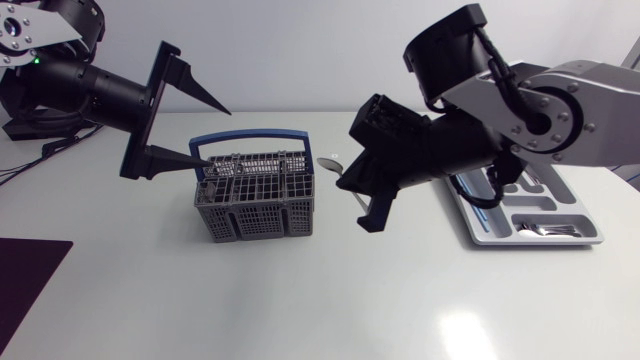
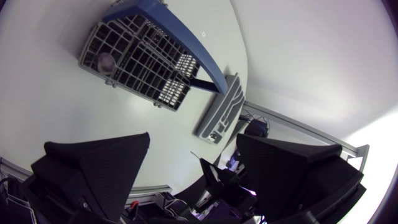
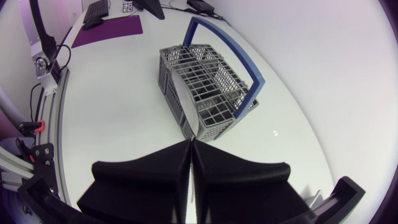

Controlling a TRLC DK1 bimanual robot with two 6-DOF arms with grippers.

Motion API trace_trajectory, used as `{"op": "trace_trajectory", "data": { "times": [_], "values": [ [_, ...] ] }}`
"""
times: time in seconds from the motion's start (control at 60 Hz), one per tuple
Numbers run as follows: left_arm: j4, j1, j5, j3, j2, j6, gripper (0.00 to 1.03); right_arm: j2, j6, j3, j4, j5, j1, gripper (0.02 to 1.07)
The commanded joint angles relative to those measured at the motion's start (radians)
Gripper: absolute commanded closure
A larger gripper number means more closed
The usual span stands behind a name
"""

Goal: Unload the cutlery basket into the drawer organizer.

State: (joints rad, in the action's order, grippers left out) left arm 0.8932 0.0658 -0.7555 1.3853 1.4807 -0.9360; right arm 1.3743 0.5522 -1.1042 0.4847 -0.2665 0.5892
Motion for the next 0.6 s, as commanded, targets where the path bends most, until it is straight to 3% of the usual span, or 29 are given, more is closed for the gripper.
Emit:
{"op": "trace_trajectory", "data": {
  "times": [0.0, 0.25, 0.583],
  "values": [
    [0.019, -0.001, 0.038, 0.001, 0.012, 0.065, 0.05, -0.027, 0.061, 0.023, 0.043, -0.017, -0.034, 1.02],
    [0.075, 0.045, 0.277, 0.0, 0.012, 0.186, 0.05, -0.055, 0.261, 0.023, 0.209, -0.086, -0.189, 1.02],
    [0.089, 0.069, 0.433, -0.037, 0.013, 0.293, 0.05, -0.044, 0.657, -0.003, 0.387, -0.074, -0.502, 1.02]
  ]
}}
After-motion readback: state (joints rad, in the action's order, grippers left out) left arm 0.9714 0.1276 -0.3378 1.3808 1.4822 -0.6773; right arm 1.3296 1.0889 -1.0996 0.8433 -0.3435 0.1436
